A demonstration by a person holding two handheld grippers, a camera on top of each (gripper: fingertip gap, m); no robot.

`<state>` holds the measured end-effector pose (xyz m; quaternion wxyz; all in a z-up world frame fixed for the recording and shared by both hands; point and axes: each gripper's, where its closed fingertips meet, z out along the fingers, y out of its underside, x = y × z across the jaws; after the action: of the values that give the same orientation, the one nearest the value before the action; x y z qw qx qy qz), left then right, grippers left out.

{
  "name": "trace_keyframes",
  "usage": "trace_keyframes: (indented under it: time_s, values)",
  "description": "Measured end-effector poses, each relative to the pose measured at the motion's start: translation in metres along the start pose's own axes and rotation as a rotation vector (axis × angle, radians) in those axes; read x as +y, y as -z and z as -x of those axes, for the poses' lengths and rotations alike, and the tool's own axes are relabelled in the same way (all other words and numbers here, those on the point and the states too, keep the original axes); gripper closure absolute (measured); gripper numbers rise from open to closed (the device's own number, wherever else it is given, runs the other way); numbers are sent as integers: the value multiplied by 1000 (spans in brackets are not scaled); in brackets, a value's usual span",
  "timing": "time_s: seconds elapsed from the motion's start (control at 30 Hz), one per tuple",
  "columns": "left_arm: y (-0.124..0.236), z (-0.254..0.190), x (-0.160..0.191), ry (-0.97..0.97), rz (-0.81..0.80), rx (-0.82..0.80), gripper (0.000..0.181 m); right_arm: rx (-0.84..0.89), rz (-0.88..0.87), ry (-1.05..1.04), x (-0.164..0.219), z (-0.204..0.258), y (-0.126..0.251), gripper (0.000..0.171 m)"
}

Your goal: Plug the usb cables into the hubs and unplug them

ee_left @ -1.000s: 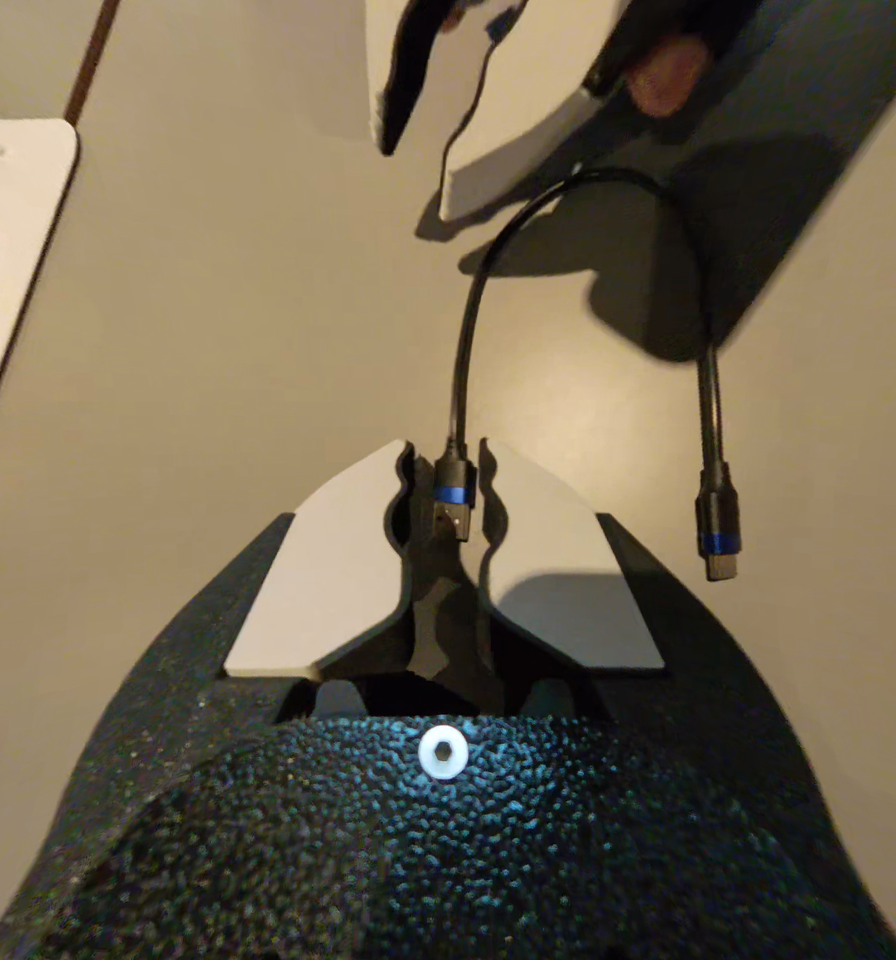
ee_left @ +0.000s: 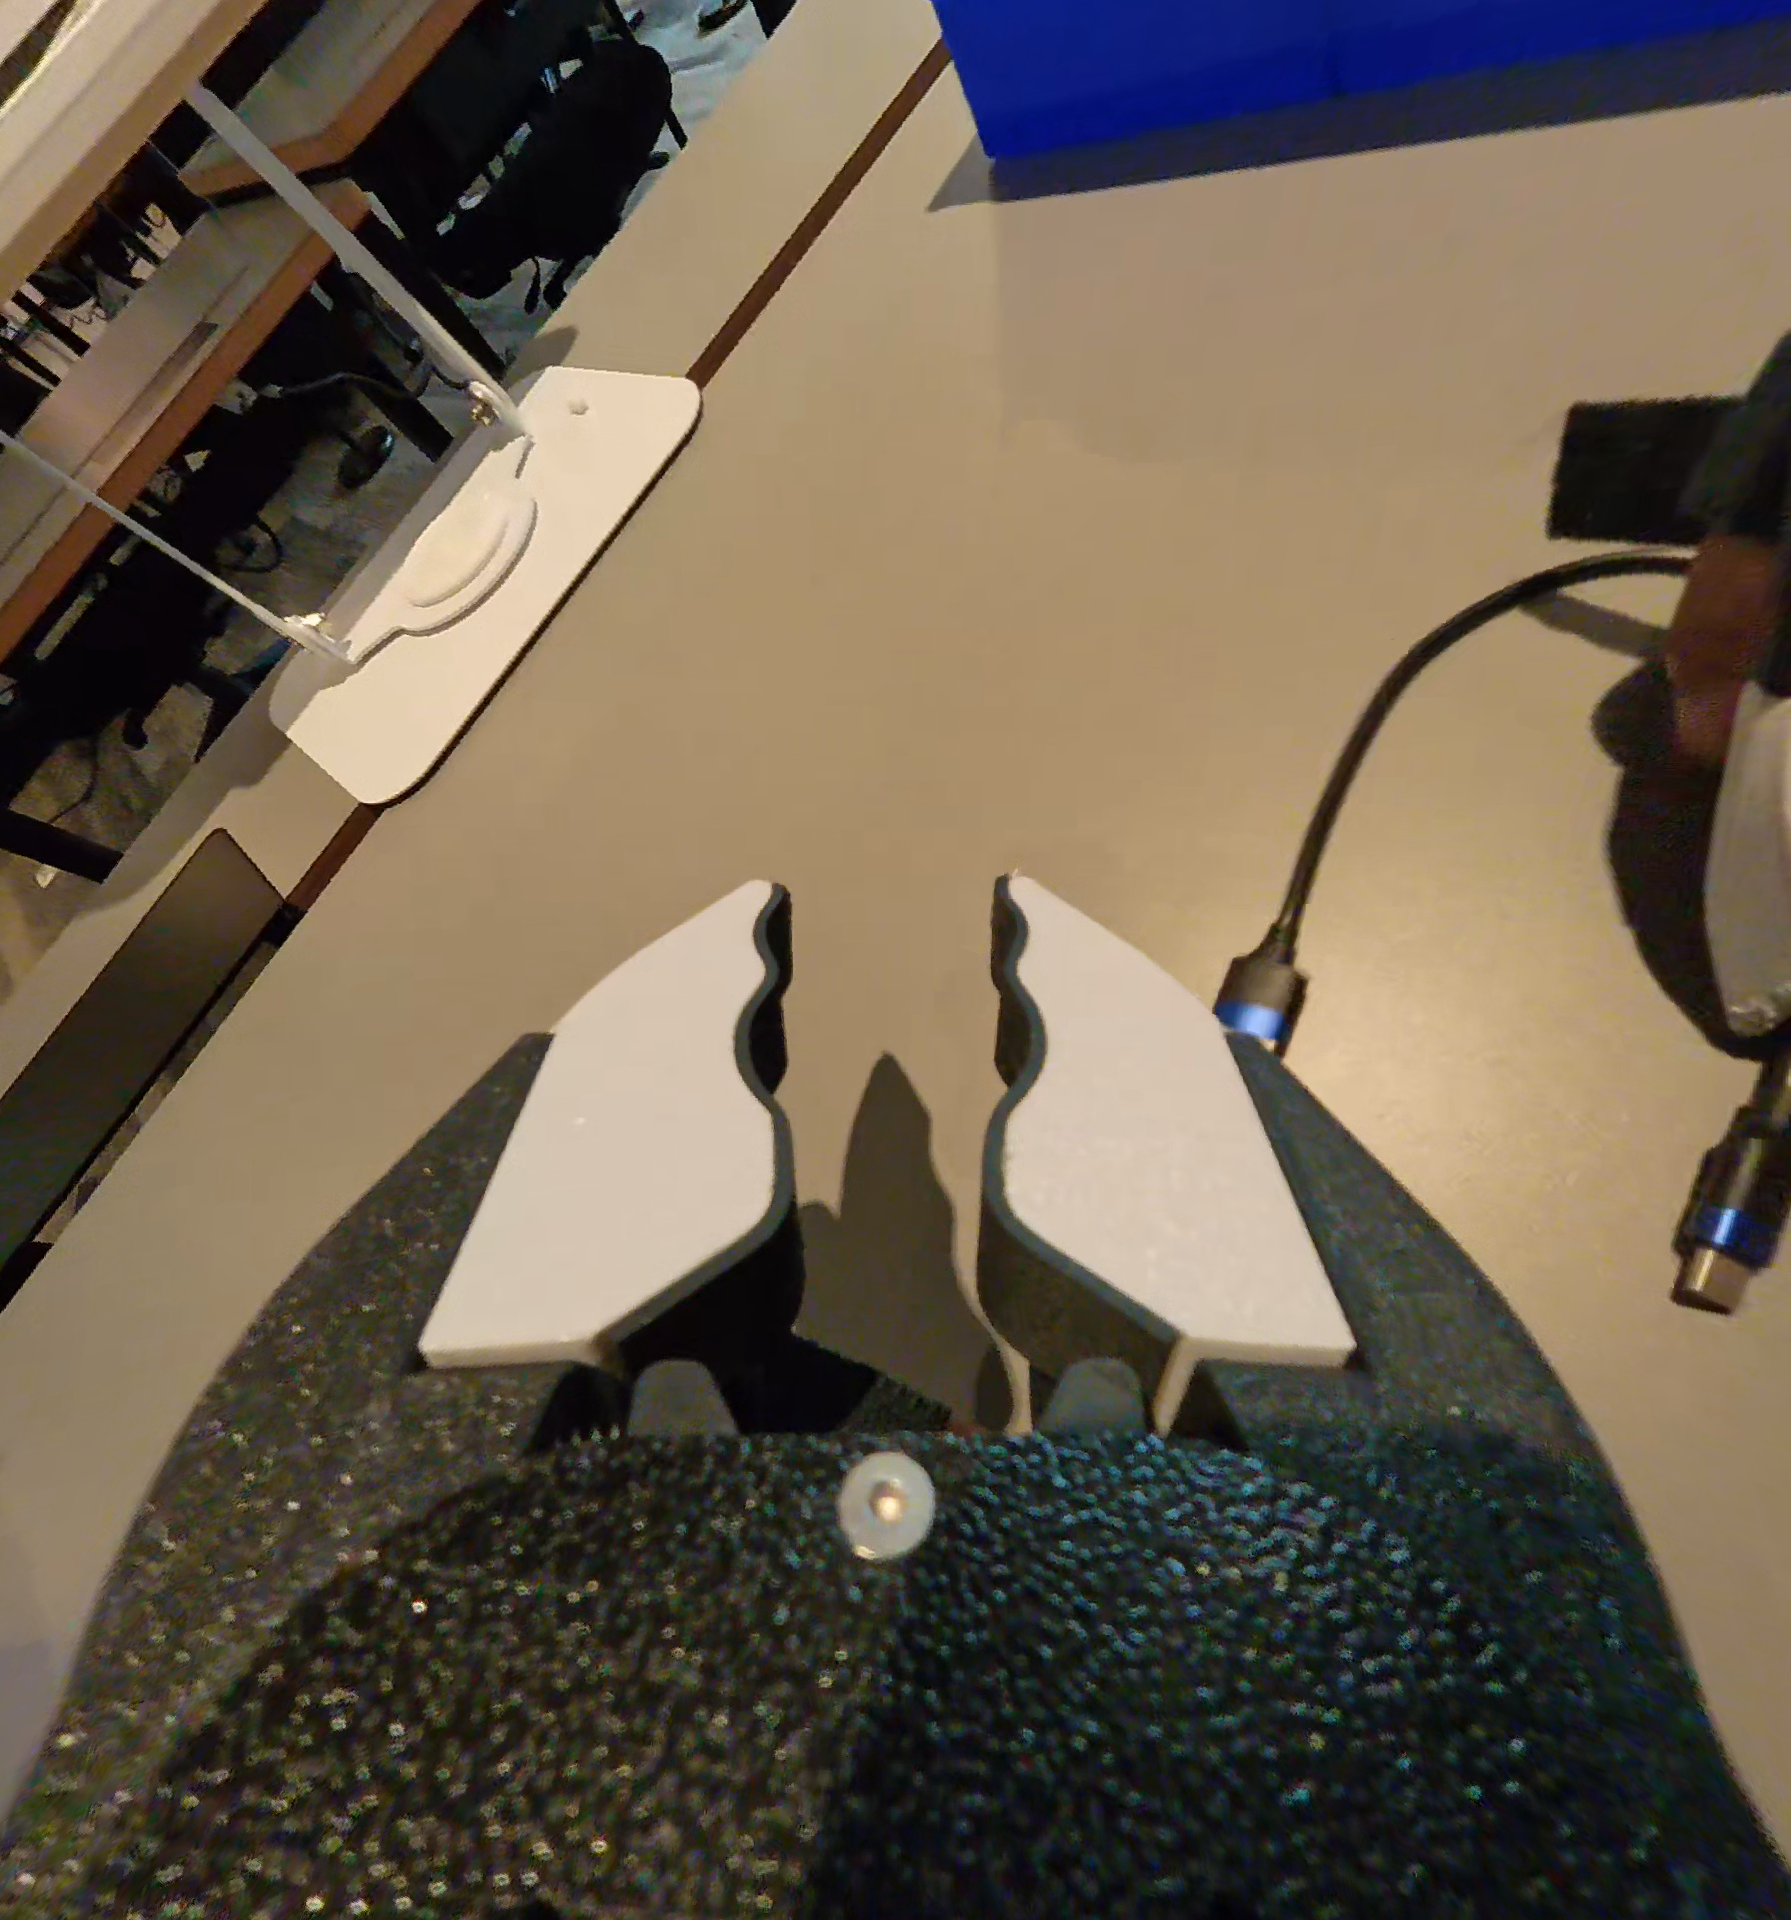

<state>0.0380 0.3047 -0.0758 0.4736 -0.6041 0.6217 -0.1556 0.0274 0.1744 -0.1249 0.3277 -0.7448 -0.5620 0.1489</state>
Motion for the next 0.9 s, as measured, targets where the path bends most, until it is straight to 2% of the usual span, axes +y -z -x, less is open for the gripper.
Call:
trace_keyframes:
  time_s: [0.07, 0.2, 0.3, 0.4, 0.53, 0.7, 0.83, 0.9]
  values:
    - [0, 1, 1, 3, 2, -6, 145, 28, 40, 44, 0, -2, 0, 168]
    - [0, 6, 1, 3, -2, -30, 146, 201, 110, 168, 0, -21, 3, 168]
    - [3, 12, -1, 12, -14, -59, 147, 315, 24, 191, -16, -36, 19, 168]
    - [4, 19, -2, 18, -25, -95, 149, 464, -114, 188, -37, -54, 53, 168]
    - [5, 24, -1, 7, -20, -132, 150, 677, -355, 163, -59, -73, 123, 168]
    - [1, 21, 1, -26, -4, -139, 150, 918, -705, 110, -72, -68, 242, 168]
    - [-3, 18, 5, -32, 8, -132, 150, 1070, -929, 60, -50, -46, 335, 169]
    - [-5, 17, 7, -37, 16, -130, 150, 1169, -922, 17, -21, -47, 365, 169]
